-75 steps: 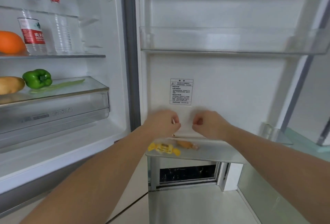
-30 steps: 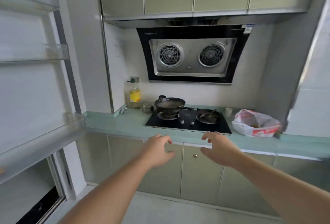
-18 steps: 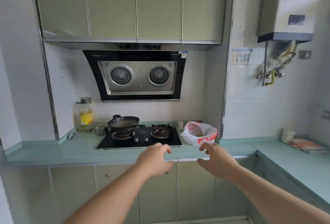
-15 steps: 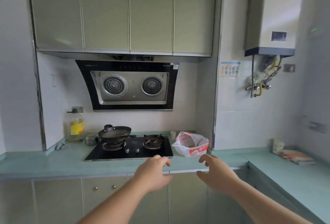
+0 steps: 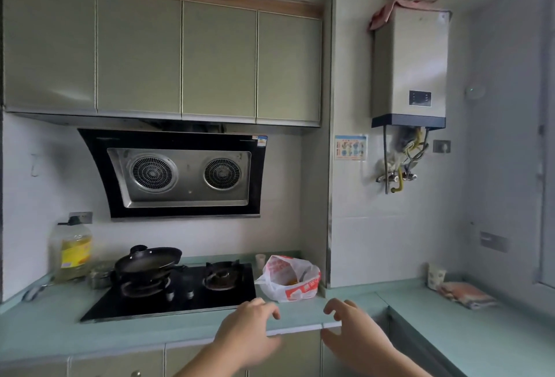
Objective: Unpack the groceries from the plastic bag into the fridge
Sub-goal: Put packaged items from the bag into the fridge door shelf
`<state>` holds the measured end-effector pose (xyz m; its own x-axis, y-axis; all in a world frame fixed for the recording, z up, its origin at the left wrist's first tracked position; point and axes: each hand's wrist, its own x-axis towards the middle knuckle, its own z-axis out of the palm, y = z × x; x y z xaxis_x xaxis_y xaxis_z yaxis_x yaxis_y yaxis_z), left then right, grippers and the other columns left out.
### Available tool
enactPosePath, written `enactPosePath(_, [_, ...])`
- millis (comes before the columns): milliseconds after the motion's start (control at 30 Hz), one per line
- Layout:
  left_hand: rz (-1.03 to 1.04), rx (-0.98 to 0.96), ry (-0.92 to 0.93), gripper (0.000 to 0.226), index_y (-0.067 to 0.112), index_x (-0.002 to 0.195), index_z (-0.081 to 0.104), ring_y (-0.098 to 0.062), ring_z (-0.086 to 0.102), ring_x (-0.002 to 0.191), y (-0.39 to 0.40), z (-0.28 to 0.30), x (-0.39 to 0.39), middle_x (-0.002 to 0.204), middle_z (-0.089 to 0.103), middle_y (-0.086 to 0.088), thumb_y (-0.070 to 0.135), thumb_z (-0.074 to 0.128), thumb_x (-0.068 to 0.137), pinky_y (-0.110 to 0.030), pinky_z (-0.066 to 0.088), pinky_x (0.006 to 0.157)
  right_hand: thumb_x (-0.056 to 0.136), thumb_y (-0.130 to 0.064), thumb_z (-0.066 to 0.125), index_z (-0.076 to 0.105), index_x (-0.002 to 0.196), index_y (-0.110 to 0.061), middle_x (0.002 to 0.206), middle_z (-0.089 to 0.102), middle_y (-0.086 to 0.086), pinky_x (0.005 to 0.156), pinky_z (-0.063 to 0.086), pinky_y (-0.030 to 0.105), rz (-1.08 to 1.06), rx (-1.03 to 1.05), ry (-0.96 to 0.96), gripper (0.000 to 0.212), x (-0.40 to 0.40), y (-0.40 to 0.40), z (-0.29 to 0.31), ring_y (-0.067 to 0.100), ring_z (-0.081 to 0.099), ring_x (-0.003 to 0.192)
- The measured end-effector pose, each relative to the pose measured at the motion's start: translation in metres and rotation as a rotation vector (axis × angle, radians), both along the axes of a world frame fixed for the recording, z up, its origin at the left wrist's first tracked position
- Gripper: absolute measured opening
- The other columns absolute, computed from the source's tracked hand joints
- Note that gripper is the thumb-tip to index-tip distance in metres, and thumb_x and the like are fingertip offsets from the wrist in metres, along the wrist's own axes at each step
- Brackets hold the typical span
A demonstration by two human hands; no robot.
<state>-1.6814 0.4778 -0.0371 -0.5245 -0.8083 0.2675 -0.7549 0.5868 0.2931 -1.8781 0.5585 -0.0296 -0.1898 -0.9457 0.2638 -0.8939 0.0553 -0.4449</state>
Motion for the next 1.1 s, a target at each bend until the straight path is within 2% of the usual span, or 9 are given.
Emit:
enactPosePath(100, [-0.018, 0.015, 0.0, 0.039, 0.033, 0.121, 0.053, -0.01, 0.048, 0.113, -0.03, -0.006, -0.009, 0.125, 0.049, 0.011, 0.045, 0.055, 0.084, -0.03, 0.043, 0.086, 0.086, -0.042, 0.058, 0.05, 0.119, -0.033, 0.105, 0.046, -0.013, 0.076, 0.042, 0.016, -0.006, 0.016, -0.004, 0.035, -0.005, -0.027, -0.004, 0.006, 0.053, 0.094])
enactPosePath(233, [-0.039, 0.048, 0.023, 0.039, 0.033, 0.122, 0.053, -0.009, 0.049, 0.112, -0.084, -0.018, -0.016, 0.126, 0.05, 0.012, 0.045, 0.055, 0.085, -0.028, 0.044, 0.086, 0.086, -0.041, 0.059, 0.051, 0.12, -0.032, 0.104, 0.044, -0.013, 0.07, 0.039, 0.014, -0.026, 0.044, 0.018, 0.036, -0.008, -0.077, -0.011, 0.006, 0.051, 0.093])
enactPosePath(433, [-0.051, 0.078, 0.057, 0.041, 0.035, 0.121, 0.052, -0.01, 0.05, 0.113, -0.188, -0.028, -0.017, 0.126, 0.05, 0.014, 0.048, 0.054, 0.082, -0.03, 0.046, 0.087, 0.087, -0.042, 0.057, 0.049, 0.123, -0.032, 0.111, 0.048, -0.012, 0.077, 0.043, 0.017, -0.074, 0.086, 0.047, 0.038, -0.007, -0.17, -0.02, 0.007, 0.052, 0.096])
enactPosePath(600, [-0.053, 0.058, 0.053, 0.039, 0.034, 0.119, 0.053, -0.009, 0.051, 0.105, -0.26, -0.038, -0.023, 0.121, 0.05, 0.014, 0.047, 0.055, 0.083, -0.027, 0.04, 0.074, 0.086, -0.041, 0.055, 0.049, 0.123, -0.032, 0.125, 0.051, -0.01, 0.083, 0.047, 0.025, -0.099, 0.109, 0.06, 0.039, -0.012, -0.234, -0.033, 0.01, 0.055, 0.104])
enactPosePath(800, [-0.068, 0.118, 0.05, 0.037, 0.039, 0.113, 0.055, -0.01, 0.054, 0.098, -0.337, -0.051, -0.053, 0.112, 0.05, 0.016, 0.047, 0.052, 0.077, -0.031, 0.049, 0.08, 0.088, -0.039, 0.055, 0.049, 0.126, -0.031, 0.128, 0.051, -0.009, 0.081, 0.046, 0.022, -0.117, 0.114, 0.031, 0.04, -0.046, -0.31, -0.048, 0.011, 0.055, 0.106])
enactPosePath(1000, [-0.011, 0.123, -0.007, 0.034, 0.037, 0.105, 0.056, -0.011, 0.054, 0.097, -0.409, -0.054, -0.091, 0.108, 0.052, 0.015, 0.05, 0.052, 0.074, -0.036, 0.051, 0.081, 0.088, -0.039, 0.056, 0.052, 0.126, -0.028, 0.127, 0.057, -0.005, 0.088, 0.052, 0.028, -0.066, 0.108, -0.05, 0.04, -0.096, -0.399, -0.067, 0.016, 0.059, 0.104])
enactPosePath(1100, [0.033, 0.105, -0.024, 0.027, 0.037, 0.104, 0.055, -0.009, 0.053, 0.098, -0.443, -0.05, -0.113, 0.106, 0.052, 0.016, 0.047, 0.056, 0.078, -0.031, 0.049, 0.076, 0.086, -0.036, 0.056, 0.054, 0.125, -0.028, 0.126, 0.056, -0.004, 0.086, 0.053, 0.031, -0.031, 0.122, -0.084, 0.041, -0.121, -0.446, -0.073, 0.017, 0.059, 0.103])
